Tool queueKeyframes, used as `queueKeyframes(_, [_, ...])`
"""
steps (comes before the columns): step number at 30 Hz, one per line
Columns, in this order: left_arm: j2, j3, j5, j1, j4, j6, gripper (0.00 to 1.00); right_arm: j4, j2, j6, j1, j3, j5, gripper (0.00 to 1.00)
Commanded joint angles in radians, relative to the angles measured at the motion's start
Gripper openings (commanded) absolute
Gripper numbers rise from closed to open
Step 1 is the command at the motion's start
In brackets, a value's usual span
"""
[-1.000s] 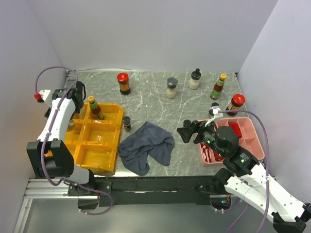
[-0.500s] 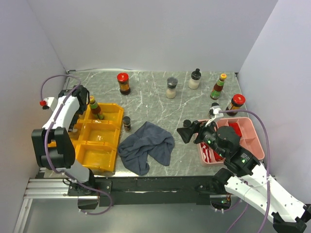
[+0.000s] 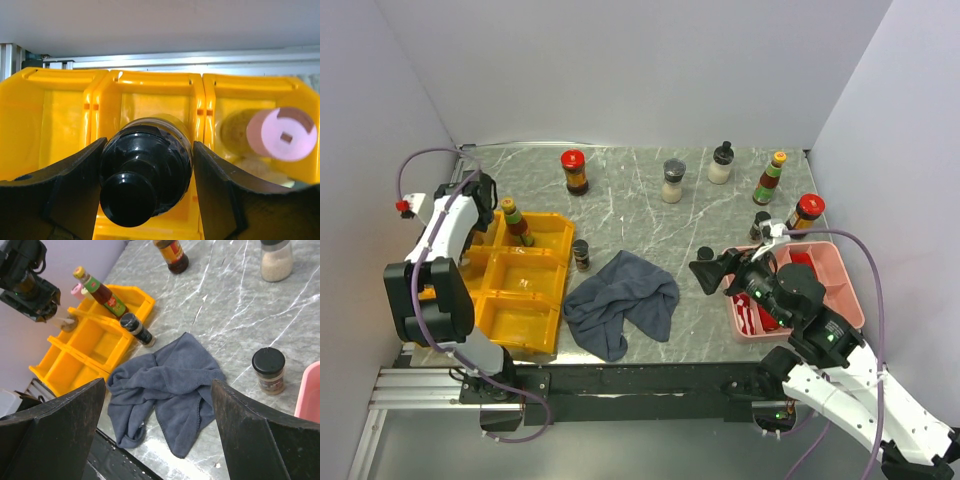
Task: Organize the condiment bottles
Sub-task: Place the bottle in the storage box.
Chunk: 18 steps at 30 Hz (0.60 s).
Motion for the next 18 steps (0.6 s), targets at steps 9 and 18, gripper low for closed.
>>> queueKeyframes(9, [0.069, -0.003, -0.057, 0.058, 0.106, 0.015, 0.08, -0.028, -0.051, 0.011, 0.004, 0.063, 0.042, 0.93])
queueKeyframes(18, [0.139, -0.016, -0.028, 0.061, 0.178, 0.063, 0.33, -0.030, -0.048, 0.014, 0.004, 0.069, 0.045, 0.93])
